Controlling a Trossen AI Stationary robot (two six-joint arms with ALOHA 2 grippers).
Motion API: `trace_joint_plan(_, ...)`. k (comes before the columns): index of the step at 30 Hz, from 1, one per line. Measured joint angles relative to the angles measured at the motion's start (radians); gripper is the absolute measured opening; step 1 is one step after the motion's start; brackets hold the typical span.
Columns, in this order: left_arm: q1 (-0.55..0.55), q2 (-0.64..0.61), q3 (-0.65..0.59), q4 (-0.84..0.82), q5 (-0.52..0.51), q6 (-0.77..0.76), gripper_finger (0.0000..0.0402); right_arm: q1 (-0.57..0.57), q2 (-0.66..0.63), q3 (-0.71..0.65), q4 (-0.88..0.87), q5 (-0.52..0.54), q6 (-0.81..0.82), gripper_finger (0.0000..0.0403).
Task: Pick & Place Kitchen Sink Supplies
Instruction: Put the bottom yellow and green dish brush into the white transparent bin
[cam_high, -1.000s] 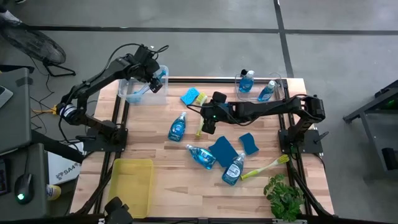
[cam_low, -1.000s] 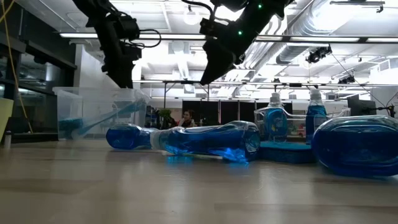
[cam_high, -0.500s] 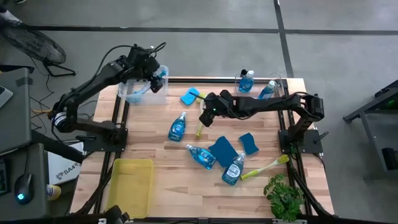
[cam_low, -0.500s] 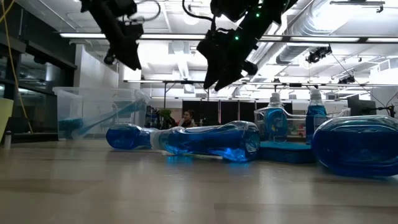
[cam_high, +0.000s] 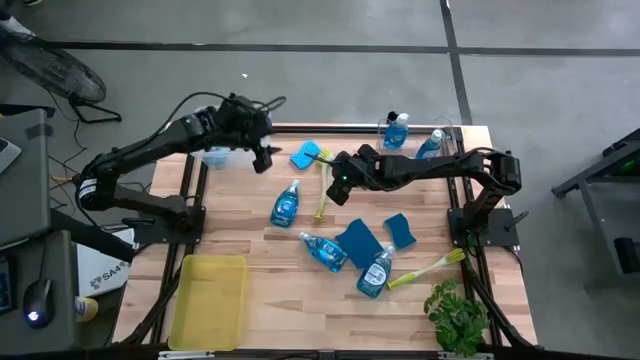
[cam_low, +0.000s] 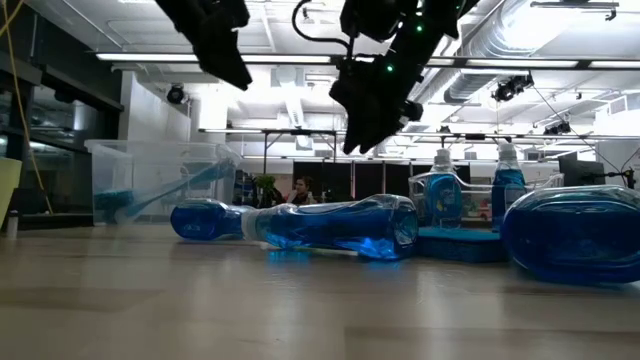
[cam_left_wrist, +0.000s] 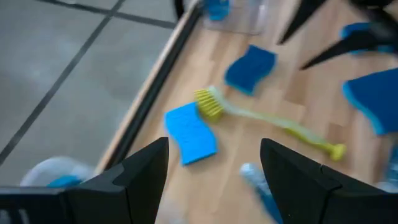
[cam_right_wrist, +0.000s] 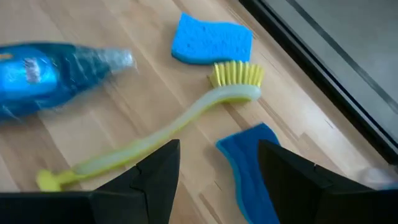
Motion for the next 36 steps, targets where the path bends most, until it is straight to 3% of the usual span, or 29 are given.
trace_joint_plan(10, -0.102, 0.001, -0.105, 0.141, -0.003, -0.061, 0.0248, 0.0, -0.001, 0.0, -0.216, 0.16, 0.088, 0.0209)
trace_joint_plan(24, -0.1, 0.001, -0.305, 0.404, 0.049, -0.203, 0.0248, 0.012, -0.002, 0.0, -0.504, 0.312, 0.29, 0.0209)
trace_joint_plan(36, -0.1, 0.002, -0.378, 0.488, 0.084, -0.226, 0.0248, 0.151, -0.034, 0.0, -0.722, 0.235, 0.376, 0.0209)
